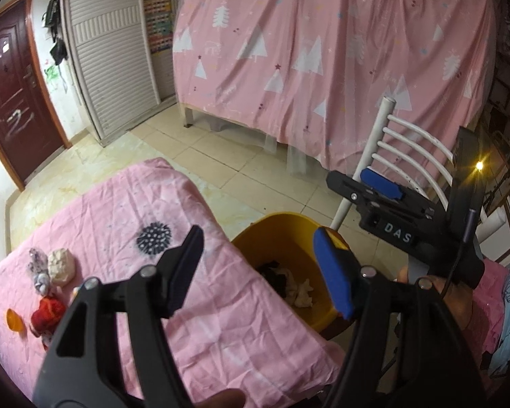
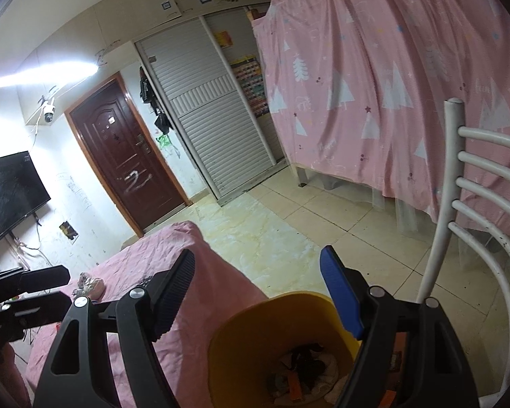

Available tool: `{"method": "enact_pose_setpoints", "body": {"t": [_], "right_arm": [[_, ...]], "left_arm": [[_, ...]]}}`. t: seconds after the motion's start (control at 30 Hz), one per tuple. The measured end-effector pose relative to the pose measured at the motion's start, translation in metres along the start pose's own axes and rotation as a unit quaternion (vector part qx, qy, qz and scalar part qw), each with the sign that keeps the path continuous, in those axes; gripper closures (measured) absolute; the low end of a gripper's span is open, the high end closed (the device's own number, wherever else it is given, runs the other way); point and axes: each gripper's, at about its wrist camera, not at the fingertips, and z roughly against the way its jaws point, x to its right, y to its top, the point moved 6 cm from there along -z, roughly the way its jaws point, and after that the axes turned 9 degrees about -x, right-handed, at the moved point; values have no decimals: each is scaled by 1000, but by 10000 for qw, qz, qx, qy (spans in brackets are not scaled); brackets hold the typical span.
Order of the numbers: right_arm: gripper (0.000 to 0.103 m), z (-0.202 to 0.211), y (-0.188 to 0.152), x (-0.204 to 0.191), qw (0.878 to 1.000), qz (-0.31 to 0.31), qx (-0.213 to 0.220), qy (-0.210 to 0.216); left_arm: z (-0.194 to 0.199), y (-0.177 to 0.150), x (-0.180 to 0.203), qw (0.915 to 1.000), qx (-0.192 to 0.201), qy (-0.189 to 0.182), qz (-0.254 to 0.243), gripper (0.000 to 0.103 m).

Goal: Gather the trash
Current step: 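Carry the black bag and cloth to the yellow bin and release both, then move both tools back over the bed toward the orange cup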

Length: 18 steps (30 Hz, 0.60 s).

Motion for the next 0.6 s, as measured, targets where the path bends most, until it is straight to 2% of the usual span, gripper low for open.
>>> {"method": "enact_pose_setpoints", "body": {"t": [0.13, 0.6], "right_arm": [[33, -6, -1, -19, 9998, 148, -89, 61], [32, -44, -15, -111, 9946, 813, -555, 329]], "left_arm": [[10, -6, -21, 9998, 93, 48, 151, 32], [51, -33, -136, 9922, 404, 519, 1055, 32]]}}
